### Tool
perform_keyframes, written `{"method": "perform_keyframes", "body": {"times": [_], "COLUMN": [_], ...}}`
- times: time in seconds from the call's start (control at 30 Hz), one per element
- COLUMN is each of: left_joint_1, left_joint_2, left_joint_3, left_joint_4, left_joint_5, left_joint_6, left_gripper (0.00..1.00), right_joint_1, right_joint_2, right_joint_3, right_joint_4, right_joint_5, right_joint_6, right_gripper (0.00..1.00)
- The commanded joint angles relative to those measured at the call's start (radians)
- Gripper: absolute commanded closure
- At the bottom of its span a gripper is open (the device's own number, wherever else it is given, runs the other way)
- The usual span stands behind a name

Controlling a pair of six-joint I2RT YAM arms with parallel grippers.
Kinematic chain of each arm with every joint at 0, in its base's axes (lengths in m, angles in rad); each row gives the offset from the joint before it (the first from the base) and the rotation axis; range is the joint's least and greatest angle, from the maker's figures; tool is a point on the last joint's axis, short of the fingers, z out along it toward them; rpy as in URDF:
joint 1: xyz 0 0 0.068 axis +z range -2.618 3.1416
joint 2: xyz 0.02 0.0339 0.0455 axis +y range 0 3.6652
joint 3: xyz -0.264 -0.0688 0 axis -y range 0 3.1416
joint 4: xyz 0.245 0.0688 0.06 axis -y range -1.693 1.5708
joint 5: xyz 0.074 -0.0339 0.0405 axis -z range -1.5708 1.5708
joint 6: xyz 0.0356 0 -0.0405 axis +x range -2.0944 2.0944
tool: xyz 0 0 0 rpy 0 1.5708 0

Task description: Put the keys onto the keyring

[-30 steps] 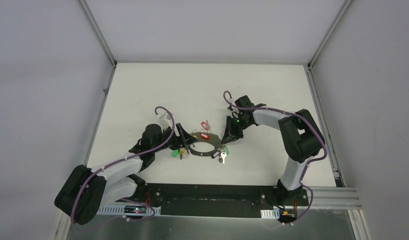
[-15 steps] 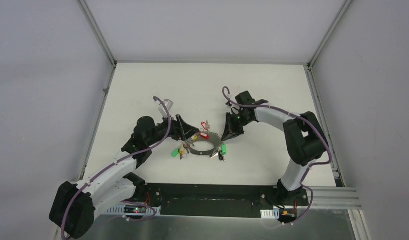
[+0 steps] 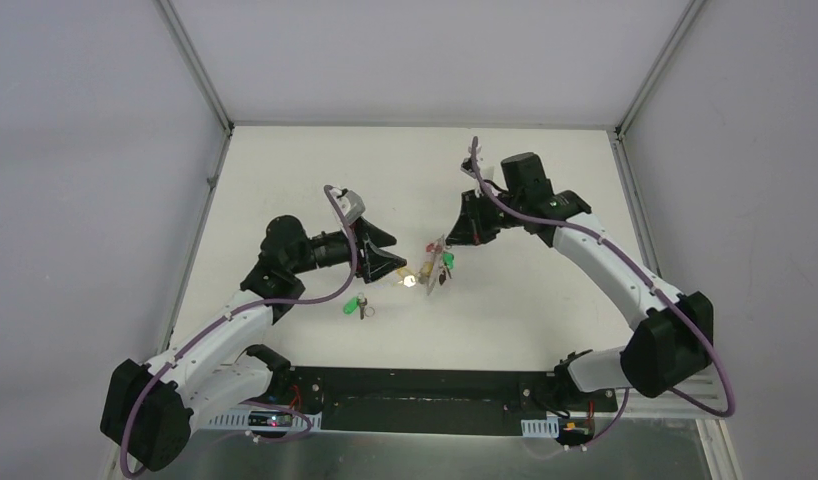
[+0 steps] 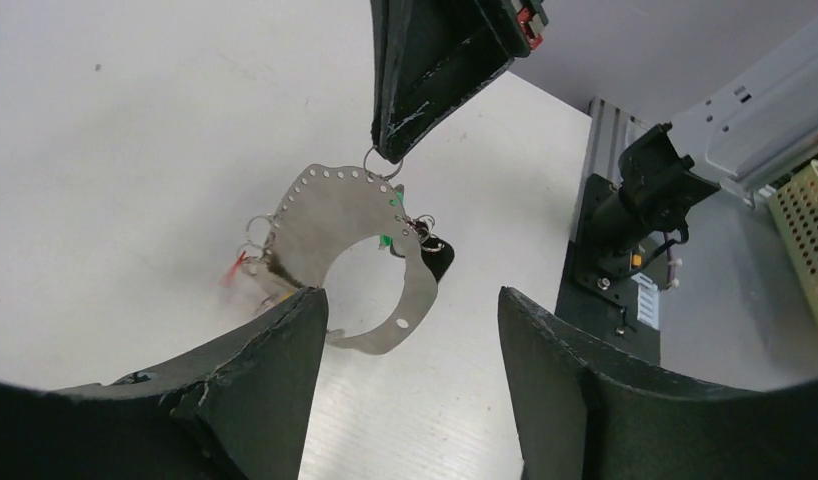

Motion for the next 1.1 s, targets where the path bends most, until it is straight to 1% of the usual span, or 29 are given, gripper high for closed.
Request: {"method": "perform_keyframes", "body": {"times": [0.0,0.1,0.17,0.3,0.47,0.57,0.63,0.67,0.83,0.93,1.07], "left_joint_1": [0.006,0.006,0.005,-0.002,-0.040,-0.068,-0.081,-0.087,-0.106,-0.111,-0.112], "left_joint_2": [-0.005,0.000,0.007,0.031,0.035,0.038,0.035,0.030,-0.019,-0.055,-0.105], "left_joint_3": [-0.001,-0.009,-0.004,0.000,0.008,0.027,0.040,0.041,0.022,0.017,0.015], "left_joint_4": [0.210,0.260,0.266,0.289,0.262,0.192,0.134,0.114,0.062,0.016,-0.042], "left_joint_5": [0.147,0.175,0.203,0.269,0.300,0.309,0.314,0.311,0.281,0.260,0.185], "left_joint_6": [0.176,0.209,0.234,0.280,0.360,0.412,0.452,0.463,0.487,0.500,0.478], "left_gripper": [0.37,0.37,0.37,0.42,0.47,0.54,0.60,0.61,0.62,0.65,0.67], "right_joint_1": [0.003,0.009,0.014,0.040,0.112,0.157,0.186,0.198,0.234,0.241,0.251], "right_joint_2": [-0.128,-0.206,-0.235,-0.269,-0.258,-0.222,-0.201,-0.190,-0.178,-0.181,-0.193], "right_joint_3": [-0.048,-0.110,-0.136,-0.163,-0.142,-0.109,-0.087,-0.080,-0.079,-0.086,-0.098], "right_joint_4": [0.146,0.251,0.282,0.297,0.285,0.233,0.198,0.192,0.231,0.264,0.301], "right_joint_5": [-0.113,-0.180,-0.248,-0.378,-0.420,-0.427,-0.430,-0.430,-0.383,-0.373,-0.318], "right_joint_6": [-0.112,-0.163,-0.217,-0.351,-0.413,-0.471,-0.512,-0.518,-0.502,-0.475,-0.415], "right_gripper": [1.00,1.00,1.00,1.00,1.00,1.00,1.00,1.00,1.00,1.00,1.00]}}
